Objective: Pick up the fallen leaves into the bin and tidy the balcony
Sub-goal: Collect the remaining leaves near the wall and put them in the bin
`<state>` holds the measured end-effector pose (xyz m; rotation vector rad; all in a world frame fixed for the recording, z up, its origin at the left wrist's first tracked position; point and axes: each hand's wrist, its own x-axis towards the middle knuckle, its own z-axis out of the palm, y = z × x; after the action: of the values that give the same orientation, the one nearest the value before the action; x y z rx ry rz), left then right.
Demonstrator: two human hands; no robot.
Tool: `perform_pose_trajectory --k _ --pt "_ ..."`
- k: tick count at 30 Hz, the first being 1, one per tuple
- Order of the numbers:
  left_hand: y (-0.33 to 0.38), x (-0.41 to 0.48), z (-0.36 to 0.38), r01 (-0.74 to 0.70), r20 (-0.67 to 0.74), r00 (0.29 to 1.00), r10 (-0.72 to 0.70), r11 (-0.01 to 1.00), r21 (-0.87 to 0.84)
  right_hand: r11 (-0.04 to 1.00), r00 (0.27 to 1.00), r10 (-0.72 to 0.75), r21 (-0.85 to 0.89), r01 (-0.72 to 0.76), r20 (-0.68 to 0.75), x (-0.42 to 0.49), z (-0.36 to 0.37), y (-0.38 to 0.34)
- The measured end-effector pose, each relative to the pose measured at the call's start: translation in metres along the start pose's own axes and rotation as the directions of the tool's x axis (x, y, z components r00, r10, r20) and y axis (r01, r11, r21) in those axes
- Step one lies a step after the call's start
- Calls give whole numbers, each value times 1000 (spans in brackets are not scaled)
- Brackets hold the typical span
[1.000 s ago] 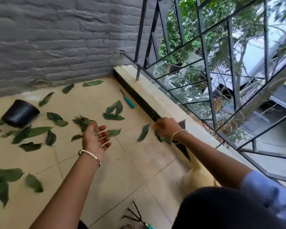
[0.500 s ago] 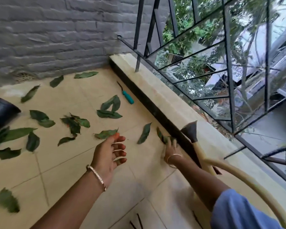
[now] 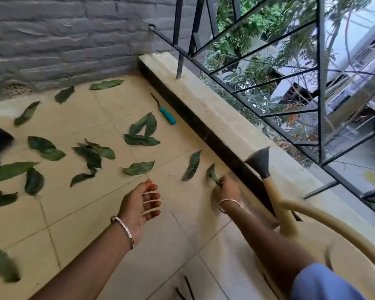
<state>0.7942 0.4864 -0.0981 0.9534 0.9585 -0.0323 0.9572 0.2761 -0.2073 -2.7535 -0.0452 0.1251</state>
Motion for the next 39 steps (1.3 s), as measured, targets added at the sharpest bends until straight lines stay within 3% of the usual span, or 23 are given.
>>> perform_pose_trajectory --k 2,5,8,11,14,16,18,20,23,25,29,31,35,39 --pt "-4 1 1 32 22 999 -33 998 47 957 998 66 285 -61 -9 -25 -4 -23" --pt "-12 1 0 90 84 992 -99 990 104 767 998 -17 641 -30 67 -80 -22 -62" --pt "-13 -3 0 122 206 968 -140 988 99 666 973 -212 742 74 93 -127 -39 -87" --pt "-15 -5 2 92 218 972 -86 996 -18 654 923 -380 722 226 54 -150 -40 -96" --pt "-17 -3 2 22 55 998 -20 998 -52 629 881 -473 710 315 28 -154 -43 -96" --pt "-16 -6 -1 24 -24 999 -25 999 -37 619 912 -409 747 242 43 -146 -47 -96" --pt "-13 -10 -9 29 -88 996 -28 1000 11 673 962 -271 723 157 43 -122 -40 -90" --pt "-7 -15 -18 16 -97 995 -10 997 69 808 977 -208 570 149 39 -84 -23 -80" --pt "-2 -19 -32 -8 -98 995 19 993 114 962 947 -262 130 241 186 -34 -3 -68" --pt "-1 -23 -42 1 -115 993 12 993 116 939 894 -303 -59 340 329 -11 4 -64" --pt "3 -35 -62 47 -117 992 -36 994 97 845 816 -322 -243 477 480 14 17 -56" --pt "7 -40 -72 48 -133 991 -36 995 86 864 833 -315 -227 450 455 14 25 -55" --pt "12 -46 -85 -26 -200 978 52 991 129 898 902 -344 -189 397 260 -3 36 -56" --pt "13 -49 -92 -34 -226 973 54 995 93 932 921 -363 48 360 140 -35 26 -78"
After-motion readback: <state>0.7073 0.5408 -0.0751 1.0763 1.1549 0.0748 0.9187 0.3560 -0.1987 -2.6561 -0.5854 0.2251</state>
